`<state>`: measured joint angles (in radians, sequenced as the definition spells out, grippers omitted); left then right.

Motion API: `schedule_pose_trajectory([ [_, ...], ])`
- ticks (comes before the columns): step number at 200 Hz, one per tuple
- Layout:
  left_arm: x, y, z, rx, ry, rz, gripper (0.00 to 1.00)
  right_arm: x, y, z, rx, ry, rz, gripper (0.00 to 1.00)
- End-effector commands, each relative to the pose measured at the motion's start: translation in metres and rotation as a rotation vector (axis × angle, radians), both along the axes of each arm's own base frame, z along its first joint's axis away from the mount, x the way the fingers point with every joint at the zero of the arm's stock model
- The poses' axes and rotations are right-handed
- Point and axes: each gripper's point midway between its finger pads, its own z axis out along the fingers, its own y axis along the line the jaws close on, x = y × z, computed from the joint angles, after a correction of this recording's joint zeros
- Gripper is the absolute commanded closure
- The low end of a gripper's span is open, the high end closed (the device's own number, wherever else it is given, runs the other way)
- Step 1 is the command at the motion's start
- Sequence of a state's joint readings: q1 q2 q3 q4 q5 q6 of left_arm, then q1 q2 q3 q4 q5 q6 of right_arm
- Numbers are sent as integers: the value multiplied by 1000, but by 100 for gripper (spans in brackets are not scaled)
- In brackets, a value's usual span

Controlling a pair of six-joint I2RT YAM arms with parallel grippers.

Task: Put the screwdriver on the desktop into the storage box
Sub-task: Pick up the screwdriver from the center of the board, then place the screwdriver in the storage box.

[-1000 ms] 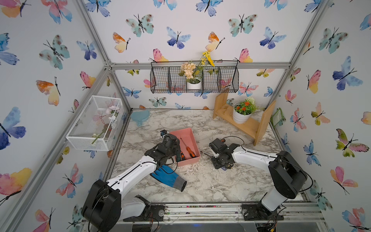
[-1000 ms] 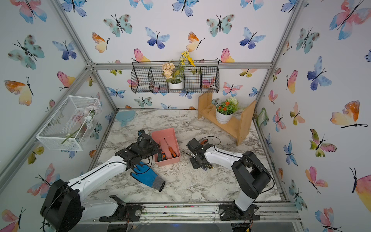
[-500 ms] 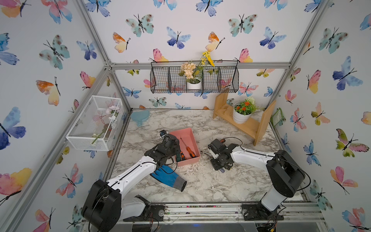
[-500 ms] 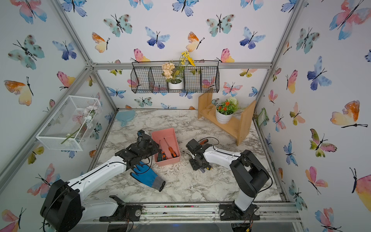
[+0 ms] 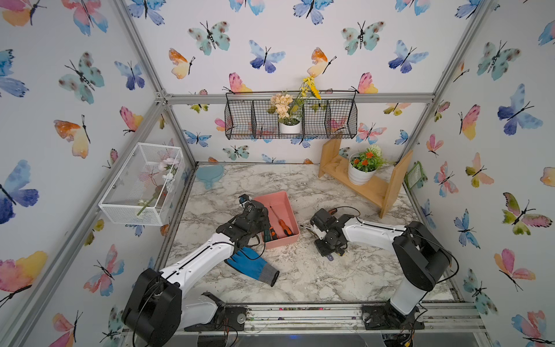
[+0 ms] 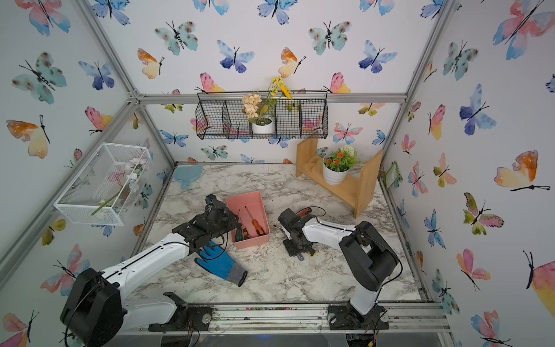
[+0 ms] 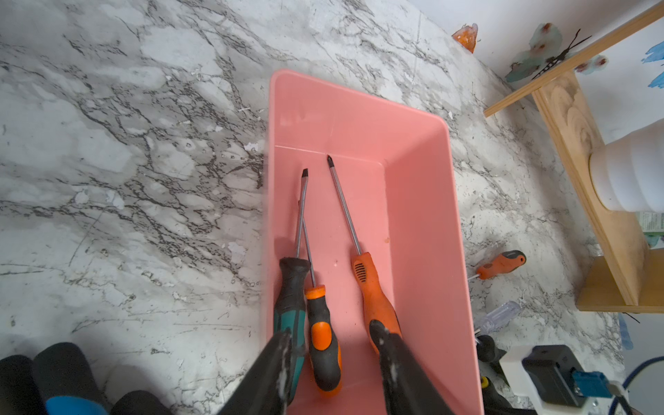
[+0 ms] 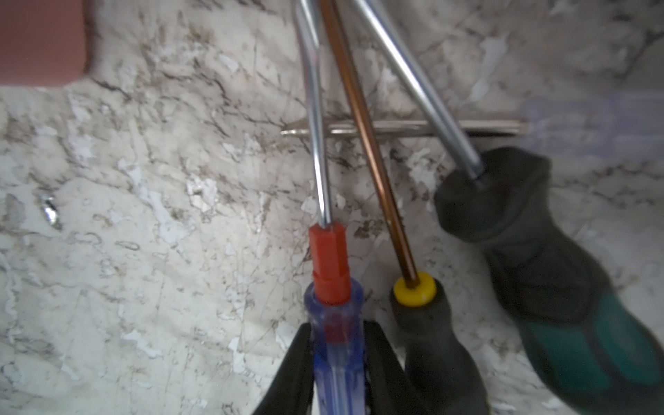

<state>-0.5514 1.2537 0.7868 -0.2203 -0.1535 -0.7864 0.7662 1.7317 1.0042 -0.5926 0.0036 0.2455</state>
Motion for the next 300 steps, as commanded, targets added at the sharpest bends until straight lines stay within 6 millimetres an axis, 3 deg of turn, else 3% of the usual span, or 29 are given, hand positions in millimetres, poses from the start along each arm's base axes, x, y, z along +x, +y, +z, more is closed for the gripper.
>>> schedule_pose_trajectory([
  [1,1,1,1,-8,-4,-1,54,-8,-6,-10,-37,45,6,80],
  [54,0,3,-1,-5,10,5,55,-14,9,2,46,56,50,87],
  [93,0,6,1,-10,14,20,55,-7,20,30,126,6,36,89],
  [135,-2,24,2,-46,18,100,56,19,19,67,97,-100,-41,90],
  [150,-4,31,5,-61,1,138,56,35,37,97,173,-158,-54,90],
  [173,-7,40,6,-82,-10,187,56,58,87,148,371,-228,-52,90],
  [188,-10,45,7,-85,-12,205,55,66,120,163,438,-255,-34,90],
  [215,-17,54,5,-79,-6,224,55,71,168,158,466,-238,2,90],
  [236,-22,60,3,-79,-5,237,55,74,189,142,470,-202,-10,91],
  [267,-26,63,-2,-84,2,245,55,76,194,101,393,-147,-47,92],
  [300,-24,61,-5,-85,11,236,55,77,197,77,356,-123,-51,87],
])
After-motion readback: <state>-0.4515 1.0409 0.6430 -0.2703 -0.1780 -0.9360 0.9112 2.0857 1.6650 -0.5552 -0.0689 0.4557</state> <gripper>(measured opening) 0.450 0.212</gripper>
